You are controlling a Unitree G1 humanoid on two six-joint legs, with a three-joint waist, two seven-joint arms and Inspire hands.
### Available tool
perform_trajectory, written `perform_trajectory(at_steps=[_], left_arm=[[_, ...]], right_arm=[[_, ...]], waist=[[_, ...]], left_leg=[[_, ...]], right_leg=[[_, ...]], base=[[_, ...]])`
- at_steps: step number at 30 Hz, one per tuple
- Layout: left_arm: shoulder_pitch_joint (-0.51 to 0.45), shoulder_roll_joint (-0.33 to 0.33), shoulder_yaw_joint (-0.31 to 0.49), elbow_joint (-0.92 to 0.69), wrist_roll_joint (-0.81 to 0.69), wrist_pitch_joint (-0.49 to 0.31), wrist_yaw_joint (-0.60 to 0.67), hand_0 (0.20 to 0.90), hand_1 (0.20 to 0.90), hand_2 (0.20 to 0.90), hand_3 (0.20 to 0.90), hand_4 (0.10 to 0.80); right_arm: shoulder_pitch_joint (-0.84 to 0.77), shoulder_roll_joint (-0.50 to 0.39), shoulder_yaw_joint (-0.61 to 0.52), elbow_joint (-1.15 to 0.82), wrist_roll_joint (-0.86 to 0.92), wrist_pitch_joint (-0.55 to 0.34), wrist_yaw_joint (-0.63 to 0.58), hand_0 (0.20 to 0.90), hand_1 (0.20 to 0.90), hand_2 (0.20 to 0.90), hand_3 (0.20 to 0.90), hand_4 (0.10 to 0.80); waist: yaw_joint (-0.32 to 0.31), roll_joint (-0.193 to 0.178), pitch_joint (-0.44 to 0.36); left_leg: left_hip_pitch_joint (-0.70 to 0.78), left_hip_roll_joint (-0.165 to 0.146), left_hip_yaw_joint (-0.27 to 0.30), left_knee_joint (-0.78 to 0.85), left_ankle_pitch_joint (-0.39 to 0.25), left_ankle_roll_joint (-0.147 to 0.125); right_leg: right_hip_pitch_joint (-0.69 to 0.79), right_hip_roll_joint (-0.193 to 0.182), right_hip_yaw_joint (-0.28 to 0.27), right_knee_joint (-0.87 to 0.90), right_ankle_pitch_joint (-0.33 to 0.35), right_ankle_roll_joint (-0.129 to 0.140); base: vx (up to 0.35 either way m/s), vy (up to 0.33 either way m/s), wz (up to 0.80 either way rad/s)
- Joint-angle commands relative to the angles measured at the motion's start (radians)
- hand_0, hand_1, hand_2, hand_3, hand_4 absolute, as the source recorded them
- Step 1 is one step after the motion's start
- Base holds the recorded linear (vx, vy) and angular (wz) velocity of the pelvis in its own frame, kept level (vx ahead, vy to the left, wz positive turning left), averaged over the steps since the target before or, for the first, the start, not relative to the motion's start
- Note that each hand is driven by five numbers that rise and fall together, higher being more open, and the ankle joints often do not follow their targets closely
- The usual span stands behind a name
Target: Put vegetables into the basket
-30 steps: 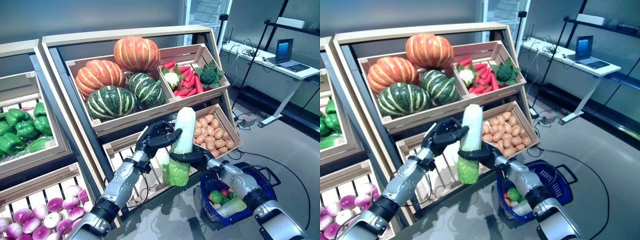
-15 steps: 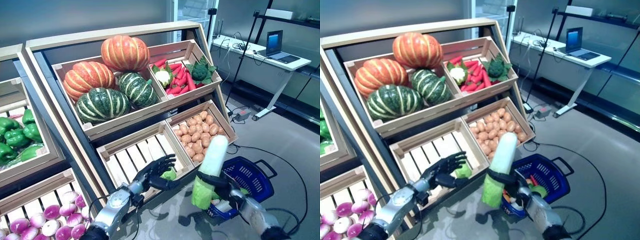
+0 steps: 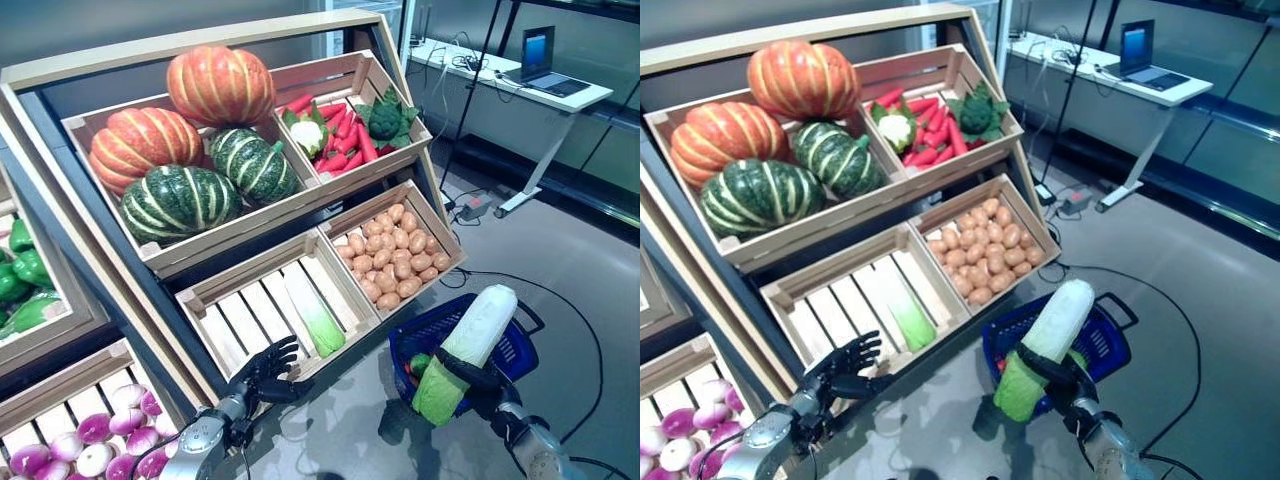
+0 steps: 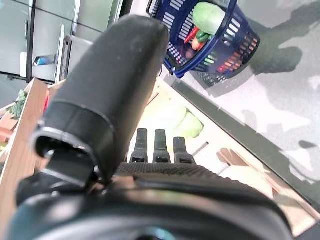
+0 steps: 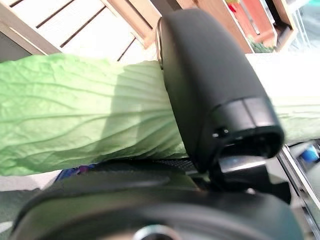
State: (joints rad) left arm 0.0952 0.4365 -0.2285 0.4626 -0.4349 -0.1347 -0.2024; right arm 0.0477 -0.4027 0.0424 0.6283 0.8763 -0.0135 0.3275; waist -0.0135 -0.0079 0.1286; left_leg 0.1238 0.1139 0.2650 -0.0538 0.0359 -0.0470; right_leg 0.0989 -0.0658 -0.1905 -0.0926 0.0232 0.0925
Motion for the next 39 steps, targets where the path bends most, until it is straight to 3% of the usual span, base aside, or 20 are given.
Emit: perform_trajectory(at_steps=[1, 3, 5, 6, 7, 9, 12, 14, 15, 17, 20, 22, 26, 30, 39], left_arm=[[-0.092, -0.020, 0.048, -0.046, -0.067, -0.107, 0.009, 0.900, 0.900, 0.900, 0.900, 0.800], [-0.085, -0.029, 0.050, -0.048, -0.084, -0.118, 0.002, 0.900, 0.900, 0.900, 0.900, 0.800], [-0.070, -0.037, 0.055, -0.049, -0.096, -0.122, -0.007, 0.900, 0.900, 0.900, 0.900, 0.800], [-0.050, -0.043, 0.062, -0.059, -0.091, -0.128, -0.011, 0.900, 0.900, 0.900, 0.900, 0.800], [-0.043, -0.044, 0.063, -0.065, -0.087, -0.130, -0.012, 0.900, 0.900, 0.900, 0.900, 0.800], [-0.041, -0.041, 0.057, -0.087, -0.087, -0.138, -0.006, 0.900, 0.900, 0.900, 0.900, 0.800], [-0.088, -0.048, 0.041, -0.034, -0.078, -0.151, 0.020, 0.900, 0.900, 0.900, 0.900, 0.800], [-0.096, -0.037, 0.044, -0.039, -0.076, -0.149, -0.003, 0.900, 0.900, 0.900, 0.900, 0.800], [-0.087, -0.024, 0.045, -0.049, -0.062, -0.143, 0.007, 0.900, 0.900, 0.900, 0.900, 0.800], [-0.077, -0.004, 0.058, -0.060, -0.047, -0.132, 0.015, 0.900, 0.900, 0.900, 0.900, 0.800], [-0.096, 0.022, 0.084, -0.073, -0.071, -0.113, 0.009, 0.900, 0.900, 0.900, 0.900, 0.800], [-0.114, 0.028, 0.089, -0.088, -0.114, -0.095, 0.014, 0.900, 0.900, 0.900, 0.900, 0.800], [-0.098, 0.023, 0.092, -0.089, -0.141, -0.078, 0.018, 0.900, 0.900, 0.900, 0.900, 0.800], [-0.053, -0.011, 0.066, -0.148, -0.137, -0.049, -0.029, 0.900, 0.900, 0.900, 0.900, 0.800], [-0.108, 0.014, -0.044, -0.214, -0.135, -0.022, -0.050, 0.900, 0.900, 0.900, 0.900, 0.800]], right_arm=[[-0.114, -0.014, -0.085, -0.042, 0.073, -0.134, -0.005, 0.300, 0.300, 0.300, 0.300, 0.400], [-0.111, -0.023, -0.087, -0.034, 0.075, -0.145, -0.008, 0.300, 0.300, 0.300, 0.300, 0.400], [-0.106, -0.024, -0.095, -0.023, 0.078, -0.154, 0.004, 0.300, 0.300, 0.300, 0.300, 0.400], [-0.099, -0.017, -0.098, -0.046, 0.072, -0.154, -0.003, 0.300, 0.300, 0.300, 0.300, 0.400], [-0.095, -0.016, -0.097, -0.059, 0.068, -0.153, -0.008, 0.300, 0.300, 0.300, 0.300, 0.400], [-0.109, -0.015, -0.081, -0.083, 0.057, -0.161, -0.033, 0.300, 0.300, 0.300, 0.300, 0.400], [-0.117, -0.013, -0.090, -0.049, 0.107, -0.139, -0.037, 0.300, 0.300, 0.300, 0.300, 0.400], [-0.098, 0.023, -0.088, -0.050, 0.098, -0.154, -0.027, 0.300, 0.300, 0.300, 0.300, 0.400], [-0.087, 0.049, -0.084, -0.056, 0.087, -0.157, -0.032, 0.300, 0.300, 0.300, 0.300, 0.400], [-0.073, 0.080, -0.075, -0.076, 0.072, -0.158, -0.036, 0.300, 0.300, 0.300, 0.300, 0.400], [-0.087, 0.095, -0.064, -0.074, 0.067, -0.175, -0.049, 0.300, 0.300, 0.300, 0.300, 0.400], [-0.127, 0.088, -0.063, -0.047, 0.069, -0.189, -0.065, 0.300, 0.300, 0.300, 0.300, 0.400], [-0.155, 0.063, -0.068, -0.036, 0.073, -0.181, -0.087, 0.300, 0.300, 0.300, 0.300, 0.400], [-0.142, 0.058, -0.077, -0.100, 0.032, -0.180, -0.117, 0.300, 0.300, 0.300, 0.300, 0.400], [-0.307, -0.009, -0.065, -0.087, 0.112, -0.231, -0.180, 0.300, 0.300, 0.300, 0.300, 0.400]], waist=[[-0.008, -0.043, 0.047], [0.000, -0.046, 0.076], [0.007, -0.046, 0.090], [0.014, -0.050, 0.095], [0.018, -0.048, 0.096], [0.036, -0.034, 0.101], [0.040, -0.026, 0.082], [0.038, -0.021, 0.062], [0.040, -0.018, 0.060], [0.042, -0.011, 0.062], [0.054, -0.004, 0.065], [0.061, 0.001, 0.070], [0.074, -0.007, 0.062], [0.092, -0.021, 0.048], [0.141, -0.014, 0.062]], left_leg=[[-0.112, 0.016, 0.008, 0.389, -0.075, -0.015], [-0.208, 0.044, -0.005, 0.541, -0.026, -0.037], [-0.230, 0.035, -0.013, 0.531, -0.019, -0.042], [-0.227, -0.001, -0.012, 0.437, 0.008, -0.023], [-0.223, -0.019, -0.023, 0.380, 0.019, -0.021], [-0.203, -0.098, -0.090, 0.140, 0.025, 0.002], [-0.147, -0.125, -0.122, 0.053, 0.018, 0.028], [-0.104, -0.122, -0.115, -0.006, 0.024, 0.044], [-0.073, -0.121, -0.121, -0.033, 0.026, 0.050], [-0.051, -0.099, -0.109, -0.033, 0.014, 0.049], [-0.045, -0.069, -0.089, -0.033, 0.000, 0.035], [-0.049, -0.055, -0.095, -0.033, -0.013, 0.030], [-0.053, -0.031, -0.083, -0.033, -0.008, 0.024], [-0.062, -0.002, -0.062, -0.033, 0.021, -0.002], [-0.119, 0.000, -0.126, 0.041, 0.008, -0.017]], right_leg=[[0.024, 0.040, 0.022, 0.008, 0.027, -0.085], [0.036, 0.050, 0.023, 0.009, 0.035, -0.104], [0.054, 0.046, 0.023, 0.012, 0.031, -0.097], [0.060, 0.033, 0.019, 0.017, 0.030, -0.089], [0.066, 0.033, 0.021, 0.017, 0.026, -0.083], [0.072, 0.038, 0.048, 0.015, 0.016, -0.069], [0.075, 0.032, 0.038, 0.054, -0.008, -0.054], [0.061, 0.029, 0.004, 0.138, -0.049, -0.046], [0.021, 0.007, -0.032, 0.210, -0.011, -0.012], [-0.036, -0.044, -0.080, 0.254, 0.020, 0.021], [-0.049, -0.089, -0.112, 0.178, 0.036, 0.028], [-0.071, -0.101, -0.095, 0.117, 0.079, 0.037], [-0.061, -0.087, -0.113, 0.079, 0.067, 0.036], [-0.014, -0.076, -0.151, 0.029, 0.059, 0.014], [-0.008, -0.079, -0.197, 0.069, 0.011, -0.005]], base=[[0.018, -0.148, -0.23], [-0.006, -0.091, -0.22], [0.090, 0.092, -0.33], [0.119, 0.184, -0.43], [0.114, 0.240, -0.41], [0.138, 0.265, -0.23], [0.166, 0.223, -0.35], [0.216, 0.124, -0.56], [0.173, 0.028, -0.49], [0.071, -0.061, -0.46], [0.039, -0.174, -0.17], [0.022, -0.258, -0.08], [0.084, -0.214, 0.07], [0.142, -0.137, -0.01], [0.049, -0.043, 0.12]])
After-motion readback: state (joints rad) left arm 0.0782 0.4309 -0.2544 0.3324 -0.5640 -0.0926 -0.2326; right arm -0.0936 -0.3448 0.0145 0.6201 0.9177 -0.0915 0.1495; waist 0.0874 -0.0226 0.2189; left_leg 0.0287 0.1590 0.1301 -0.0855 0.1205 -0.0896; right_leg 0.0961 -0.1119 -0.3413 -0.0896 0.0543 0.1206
